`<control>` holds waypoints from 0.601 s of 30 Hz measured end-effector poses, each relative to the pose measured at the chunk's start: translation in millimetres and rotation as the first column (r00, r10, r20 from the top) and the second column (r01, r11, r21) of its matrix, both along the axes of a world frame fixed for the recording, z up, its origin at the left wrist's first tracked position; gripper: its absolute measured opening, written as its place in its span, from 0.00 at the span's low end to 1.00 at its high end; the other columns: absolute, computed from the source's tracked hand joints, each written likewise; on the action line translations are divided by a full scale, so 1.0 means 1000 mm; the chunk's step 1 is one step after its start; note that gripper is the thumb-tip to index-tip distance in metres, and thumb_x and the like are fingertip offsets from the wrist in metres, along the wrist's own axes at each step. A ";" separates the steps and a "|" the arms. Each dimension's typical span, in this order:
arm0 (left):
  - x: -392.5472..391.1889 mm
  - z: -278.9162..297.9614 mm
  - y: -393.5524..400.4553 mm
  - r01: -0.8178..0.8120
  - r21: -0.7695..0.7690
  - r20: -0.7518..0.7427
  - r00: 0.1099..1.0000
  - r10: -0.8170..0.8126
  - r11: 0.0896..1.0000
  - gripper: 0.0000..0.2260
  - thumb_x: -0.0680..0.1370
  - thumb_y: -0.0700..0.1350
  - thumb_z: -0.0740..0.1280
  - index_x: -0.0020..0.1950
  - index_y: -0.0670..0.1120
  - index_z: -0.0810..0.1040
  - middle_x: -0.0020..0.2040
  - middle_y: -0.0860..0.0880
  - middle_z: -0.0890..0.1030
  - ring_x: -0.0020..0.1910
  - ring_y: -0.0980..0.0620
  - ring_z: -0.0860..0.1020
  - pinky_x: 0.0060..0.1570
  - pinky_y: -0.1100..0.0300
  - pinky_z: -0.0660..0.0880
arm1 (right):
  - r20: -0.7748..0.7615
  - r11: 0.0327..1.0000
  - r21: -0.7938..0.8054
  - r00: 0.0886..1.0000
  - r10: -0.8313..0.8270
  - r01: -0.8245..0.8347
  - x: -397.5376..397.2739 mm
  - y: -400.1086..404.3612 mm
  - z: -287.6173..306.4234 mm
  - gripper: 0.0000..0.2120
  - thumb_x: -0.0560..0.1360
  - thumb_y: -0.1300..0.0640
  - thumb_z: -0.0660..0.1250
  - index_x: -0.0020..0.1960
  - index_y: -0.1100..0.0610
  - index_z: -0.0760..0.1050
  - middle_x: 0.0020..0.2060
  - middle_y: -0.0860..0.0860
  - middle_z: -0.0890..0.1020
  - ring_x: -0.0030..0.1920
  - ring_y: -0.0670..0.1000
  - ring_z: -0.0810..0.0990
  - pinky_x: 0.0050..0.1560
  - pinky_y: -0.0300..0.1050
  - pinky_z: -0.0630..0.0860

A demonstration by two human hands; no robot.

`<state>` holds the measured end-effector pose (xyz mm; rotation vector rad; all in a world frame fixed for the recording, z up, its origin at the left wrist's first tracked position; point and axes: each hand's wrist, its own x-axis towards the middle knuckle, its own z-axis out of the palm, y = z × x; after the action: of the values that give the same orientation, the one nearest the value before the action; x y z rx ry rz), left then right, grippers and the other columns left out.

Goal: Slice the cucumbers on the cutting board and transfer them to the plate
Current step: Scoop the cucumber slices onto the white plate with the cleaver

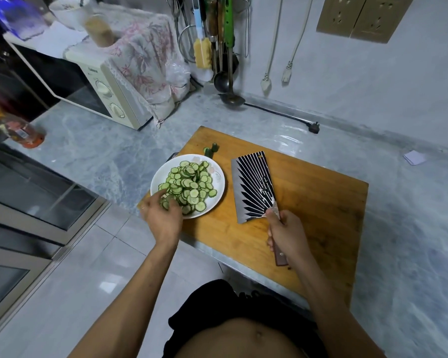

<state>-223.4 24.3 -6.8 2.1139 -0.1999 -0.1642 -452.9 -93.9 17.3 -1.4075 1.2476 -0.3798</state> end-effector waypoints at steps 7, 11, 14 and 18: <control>0.001 0.003 0.001 -0.150 -0.136 -0.362 0.928 0.092 0.979 0.22 0.73 0.41 0.60 0.67 0.52 0.65 0.56 0.48 0.76 0.55 0.46 0.75 0.56 0.49 0.76 | -0.023 0.998 0.056 1.000 0.002 -0.001 0.006 0.006 -0.010 0.17 0.81 0.45 0.62 0.46 0.59 0.72 0.29 0.52 0.77 0.26 0.49 0.75 0.33 0.47 0.75; 0.010 0.000 0.011 -0.071 -0.134 -0.464 0.886 0.001 0.988 0.20 0.72 0.44 0.59 0.64 0.51 0.71 0.56 0.46 0.80 0.50 0.44 0.80 0.50 0.44 0.80 | -0.020 0.997 0.078 1.000 -0.008 0.009 0.005 0.009 -0.012 0.17 0.81 0.45 0.62 0.47 0.60 0.73 0.29 0.52 0.77 0.26 0.49 0.75 0.31 0.45 0.74; 0.022 0.008 0.016 0.002 -0.230 -0.543 0.829 -0.130 0.973 0.17 0.78 0.35 0.57 0.62 0.51 0.70 0.51 0.40 0.82 0.38 0.39 0.83 0.40 0.44 0.82 | -0.010 0.996 0.084 1.000 -0.016 0.017 -0.001 0.009 -0.012 0.17 0.81 0.46 0.62 0.46 0.61 0.73 0.29 0.53 0.76 0.26 0.49 0.75 0.30 0.44 0.74; 0.027 0.013 0.024 -0.063 -0.324 -0.619 0.769 -0.161 0.944 0.19 0.79 0.32 0.60 0.66 0.48 0.72 0.58 0.41 0.79 0.43 0.41 0.84 0.38 0.51 0.82 | 0.023 0.991 0.115 0.998 -0.065 0.062 -0.012 0.009 -0.011 0.18 0.81 0.47 0.63 0.50 0.64 0.74 0.30 0.54 0.76 0.26 0.49 0.74 0.28 0.43 0.73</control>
<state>-196.3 48.6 6.1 1.6073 0.1249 -0.8195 -465.0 -85.3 6.0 -1.2644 1.2748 -0.3635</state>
